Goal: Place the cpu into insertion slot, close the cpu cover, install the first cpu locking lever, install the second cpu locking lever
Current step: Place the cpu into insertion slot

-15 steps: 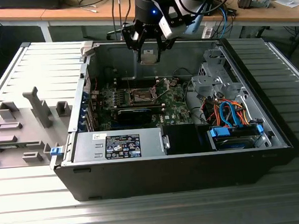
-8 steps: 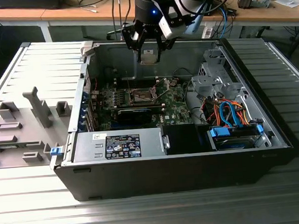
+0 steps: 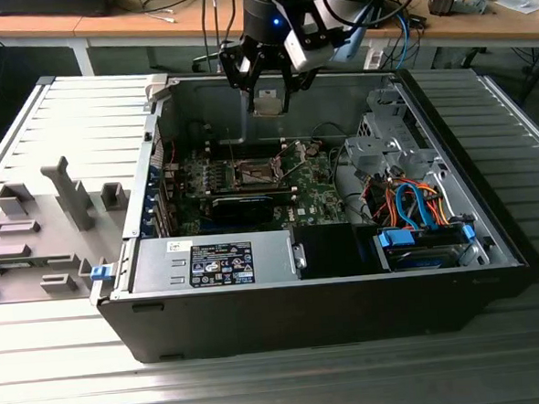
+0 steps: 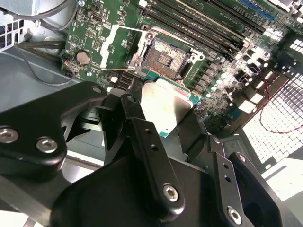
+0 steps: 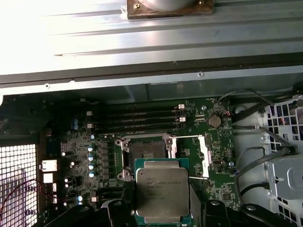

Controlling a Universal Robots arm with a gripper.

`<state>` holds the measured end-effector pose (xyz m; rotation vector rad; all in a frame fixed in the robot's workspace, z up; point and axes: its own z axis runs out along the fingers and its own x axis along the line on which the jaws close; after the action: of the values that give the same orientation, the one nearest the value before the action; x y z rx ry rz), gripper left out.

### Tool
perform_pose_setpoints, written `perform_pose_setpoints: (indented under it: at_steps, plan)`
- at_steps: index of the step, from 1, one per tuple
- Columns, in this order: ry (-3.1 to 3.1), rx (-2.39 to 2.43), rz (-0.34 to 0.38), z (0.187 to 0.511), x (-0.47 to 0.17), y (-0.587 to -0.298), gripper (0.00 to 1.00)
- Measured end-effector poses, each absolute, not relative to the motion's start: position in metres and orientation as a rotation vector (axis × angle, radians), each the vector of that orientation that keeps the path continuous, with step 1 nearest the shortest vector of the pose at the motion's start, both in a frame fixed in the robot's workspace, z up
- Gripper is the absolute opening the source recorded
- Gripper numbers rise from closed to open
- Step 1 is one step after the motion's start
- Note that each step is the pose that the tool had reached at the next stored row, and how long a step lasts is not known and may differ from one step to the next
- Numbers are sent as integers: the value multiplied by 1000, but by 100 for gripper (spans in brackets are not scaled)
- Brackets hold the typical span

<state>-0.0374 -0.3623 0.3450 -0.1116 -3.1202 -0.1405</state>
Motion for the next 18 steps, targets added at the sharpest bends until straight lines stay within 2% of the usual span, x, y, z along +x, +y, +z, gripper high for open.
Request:
perform_pose_setpoints:
  at_steps: [18]
  plan:
    - [-3118, -220, -141, 344, -37, -362, 54]
